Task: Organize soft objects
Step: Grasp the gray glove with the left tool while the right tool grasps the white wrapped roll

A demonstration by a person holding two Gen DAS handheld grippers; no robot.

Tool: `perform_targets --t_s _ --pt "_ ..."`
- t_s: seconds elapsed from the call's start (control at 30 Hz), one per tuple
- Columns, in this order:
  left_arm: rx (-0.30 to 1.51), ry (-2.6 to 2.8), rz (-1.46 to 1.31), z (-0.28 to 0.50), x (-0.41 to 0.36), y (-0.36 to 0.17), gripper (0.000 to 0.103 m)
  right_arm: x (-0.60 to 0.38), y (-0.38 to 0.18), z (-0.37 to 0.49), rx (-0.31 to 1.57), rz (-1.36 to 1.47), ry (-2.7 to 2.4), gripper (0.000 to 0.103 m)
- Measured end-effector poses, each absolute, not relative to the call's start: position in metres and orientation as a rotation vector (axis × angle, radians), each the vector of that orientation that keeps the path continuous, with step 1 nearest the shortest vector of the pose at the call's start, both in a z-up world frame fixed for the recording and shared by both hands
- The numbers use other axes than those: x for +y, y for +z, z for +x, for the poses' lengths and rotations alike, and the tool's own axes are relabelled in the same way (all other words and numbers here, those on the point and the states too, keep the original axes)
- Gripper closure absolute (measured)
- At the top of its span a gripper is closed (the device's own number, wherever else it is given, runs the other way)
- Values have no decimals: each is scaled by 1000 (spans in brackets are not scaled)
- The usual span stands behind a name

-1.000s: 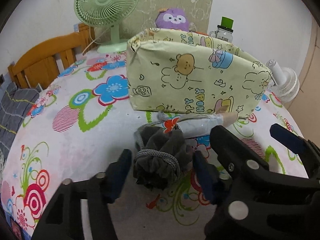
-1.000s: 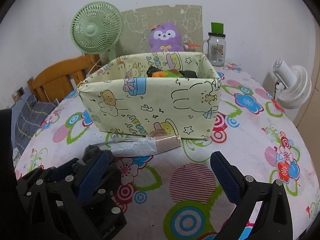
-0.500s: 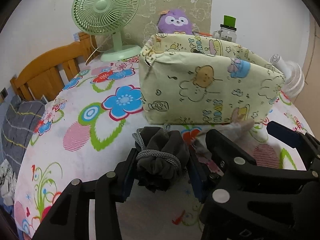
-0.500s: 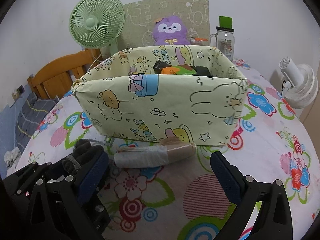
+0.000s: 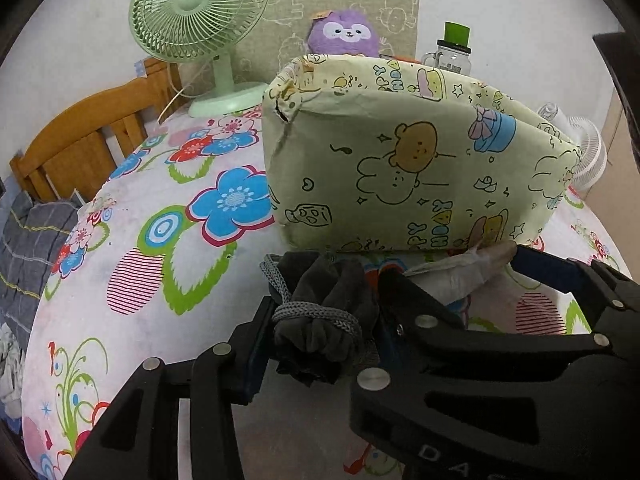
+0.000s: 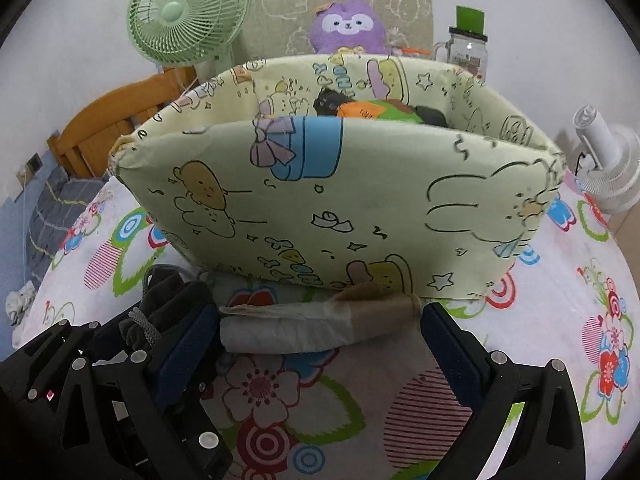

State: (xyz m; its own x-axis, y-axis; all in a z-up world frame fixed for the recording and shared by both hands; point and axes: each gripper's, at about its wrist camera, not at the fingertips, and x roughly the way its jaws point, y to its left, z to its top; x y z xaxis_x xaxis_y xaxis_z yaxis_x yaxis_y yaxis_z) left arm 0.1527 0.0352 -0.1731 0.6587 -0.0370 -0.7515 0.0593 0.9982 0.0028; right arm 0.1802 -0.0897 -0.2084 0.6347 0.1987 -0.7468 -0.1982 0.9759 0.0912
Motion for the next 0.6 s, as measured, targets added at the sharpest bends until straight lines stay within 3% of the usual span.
perform_targets --t_s 0.33,0.6 --pt "849 -52 36 152 33 -174 54 -89 -207 177 848 8 257 15" --pt "853 -77 12 145 28 -173 55 -93 -205 167 847 16 244 19"
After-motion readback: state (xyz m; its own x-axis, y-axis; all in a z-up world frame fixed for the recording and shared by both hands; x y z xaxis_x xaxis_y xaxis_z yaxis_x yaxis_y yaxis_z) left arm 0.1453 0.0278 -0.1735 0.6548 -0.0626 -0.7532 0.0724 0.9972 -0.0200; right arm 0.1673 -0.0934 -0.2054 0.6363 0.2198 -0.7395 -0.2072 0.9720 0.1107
